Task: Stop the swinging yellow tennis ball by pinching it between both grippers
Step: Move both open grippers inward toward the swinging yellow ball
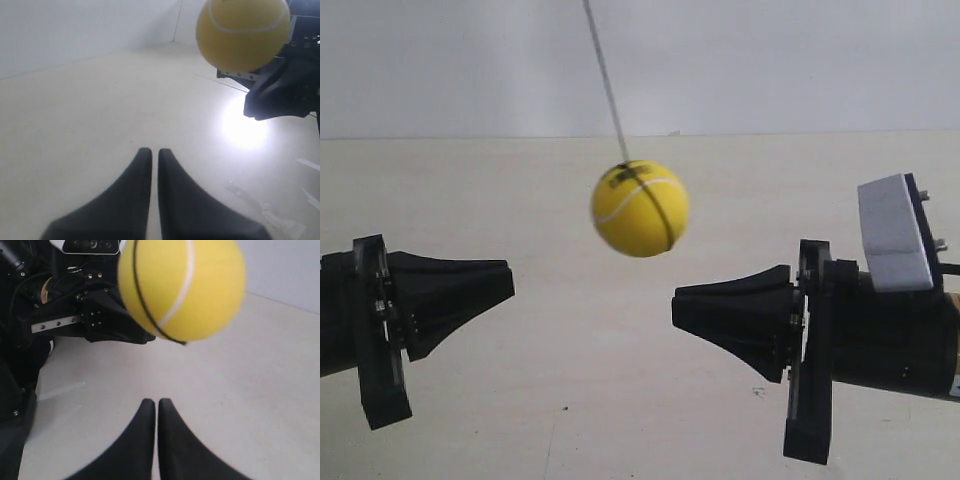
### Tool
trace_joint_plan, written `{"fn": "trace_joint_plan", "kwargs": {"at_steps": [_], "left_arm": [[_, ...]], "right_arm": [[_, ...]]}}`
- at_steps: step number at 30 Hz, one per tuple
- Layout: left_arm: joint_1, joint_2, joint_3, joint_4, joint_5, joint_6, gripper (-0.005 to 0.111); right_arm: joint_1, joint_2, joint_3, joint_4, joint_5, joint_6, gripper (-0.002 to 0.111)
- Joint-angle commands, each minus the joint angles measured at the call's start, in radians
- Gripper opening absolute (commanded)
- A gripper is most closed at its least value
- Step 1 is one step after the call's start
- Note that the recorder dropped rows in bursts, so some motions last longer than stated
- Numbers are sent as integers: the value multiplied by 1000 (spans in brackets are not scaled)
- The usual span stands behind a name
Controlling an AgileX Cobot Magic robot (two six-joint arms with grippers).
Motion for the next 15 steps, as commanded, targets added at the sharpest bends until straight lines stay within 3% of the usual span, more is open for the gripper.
{"fn": "trace_joint_plan", "kwargs": {"at_steps": [1, 7, 12, 15], "left_arm": [[-61, -11, -6, 4, -10, -1, 5], [-123, -11, -6, -15, -10, 52, 5], [-129, -11, -6, -54, -10, 70, 5], [-129, -11, -6, -56, -10, 57, 5]], "right_arm": [[5, -5, -18, 29, -12, -11, 0], [5, -5, -72, 90, -12, -9, 0], [14, -5, -127, 88, -12, 95, 0], [71, -5, -131, 86, -12, 88, 0]]}}
